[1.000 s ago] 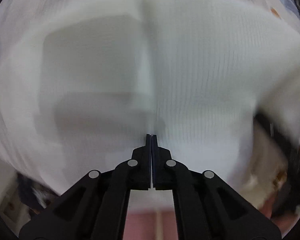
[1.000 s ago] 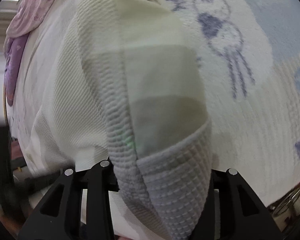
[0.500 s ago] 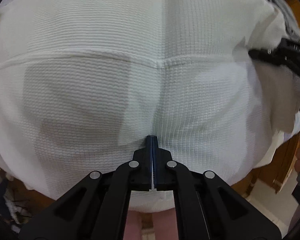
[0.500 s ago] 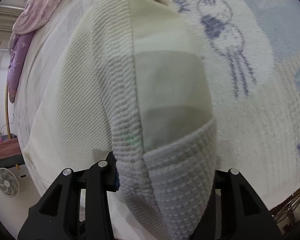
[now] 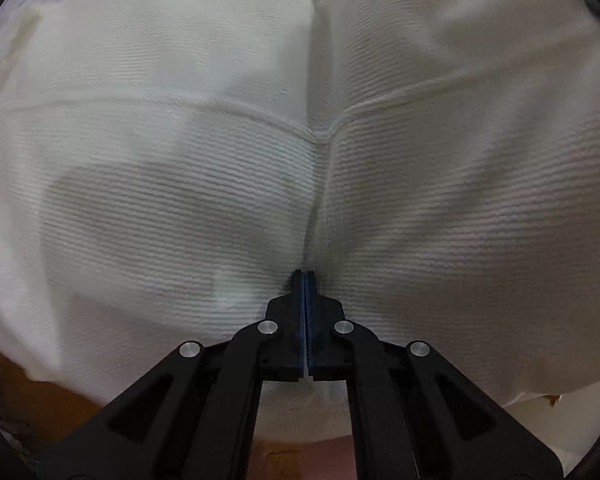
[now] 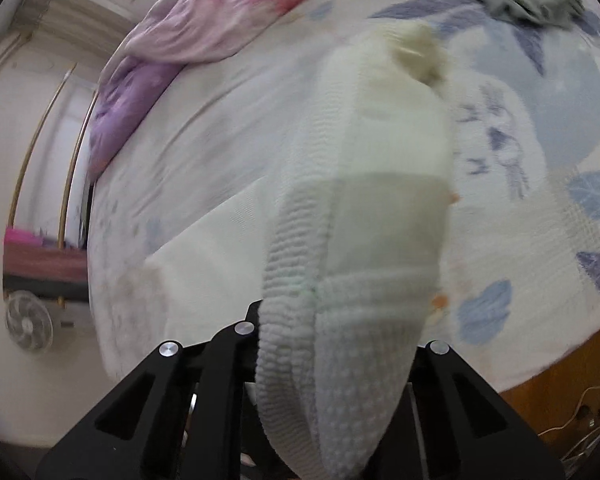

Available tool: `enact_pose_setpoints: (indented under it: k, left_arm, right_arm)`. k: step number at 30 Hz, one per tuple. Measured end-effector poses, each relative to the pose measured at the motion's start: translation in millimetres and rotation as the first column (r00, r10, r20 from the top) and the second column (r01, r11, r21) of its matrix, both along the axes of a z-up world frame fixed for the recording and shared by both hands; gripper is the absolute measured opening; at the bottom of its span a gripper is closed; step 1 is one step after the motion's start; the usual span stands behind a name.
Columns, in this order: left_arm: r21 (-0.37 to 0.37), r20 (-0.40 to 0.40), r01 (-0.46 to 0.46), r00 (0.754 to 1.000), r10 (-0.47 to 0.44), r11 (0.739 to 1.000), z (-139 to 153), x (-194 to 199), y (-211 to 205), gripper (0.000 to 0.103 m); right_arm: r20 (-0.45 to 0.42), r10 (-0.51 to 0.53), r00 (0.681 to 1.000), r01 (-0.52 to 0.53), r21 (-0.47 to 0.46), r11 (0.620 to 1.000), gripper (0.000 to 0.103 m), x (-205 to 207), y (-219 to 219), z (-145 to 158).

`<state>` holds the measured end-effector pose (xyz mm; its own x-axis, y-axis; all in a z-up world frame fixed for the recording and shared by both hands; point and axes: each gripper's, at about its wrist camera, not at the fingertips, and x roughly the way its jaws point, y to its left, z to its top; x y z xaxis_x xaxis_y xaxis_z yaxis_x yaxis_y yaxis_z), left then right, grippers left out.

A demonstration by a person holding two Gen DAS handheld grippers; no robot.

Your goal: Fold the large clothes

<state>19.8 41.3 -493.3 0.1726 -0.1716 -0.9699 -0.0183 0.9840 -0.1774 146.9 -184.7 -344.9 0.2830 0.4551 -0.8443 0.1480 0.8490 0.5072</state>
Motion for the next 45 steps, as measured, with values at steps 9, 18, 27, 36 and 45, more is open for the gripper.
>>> enact_pose_setpoints:
  k: [9, 18, 27, 36, 45]
  left_arm:
    - [0.123, 0.074, -0.167, 0.985, 0.159, 0.978, 104.8, -28.1, 119.8, 0.002]
    - [0.191, -0.008, -0.404, 0.911, 0.413, 0.895, 104.3, -52.7, 198.8, 0.003]
    - [0.040, -0.057, -0.488, 0.870, 0.489, 0.872, 97.5, -58.1, 226.2, 0.043]
    - [-0.177, -0.206, -0.526, 0.847, 0.491, 0.832, 37.7, -11.1, 204.9, 0.088]
    - [-0.186, -0.145, -0.530, 0.848, 0.510, 0.827, 85.3, -25.7, 205.3, 0.019]
  right_arm:
    - [-0.073, 0.200, 0.977, -0.206, -0.073, 0.976, 0.015, 25.1, 133.5, 17.4]
    - [-0.222, 0.341, 0.914, -0.375, -0.135, 0.917, 0.033, 52.1, 272.1, -75.2]
    - [-0.184, 0.426, 0.886, -0.415, 0.096, 0.905, 0.079, 57.2, 260.8, -58.6]
    - [-0.222, 0.267, 0.938, -0.279, -0.020, 0.960, 0.082, 55.5, 166.9, -57.5]
    - [-0.117, 0.366, 0.923, -0.371, -0.021, 0.929, 0.042, 62.6, 166.8, -41.6]
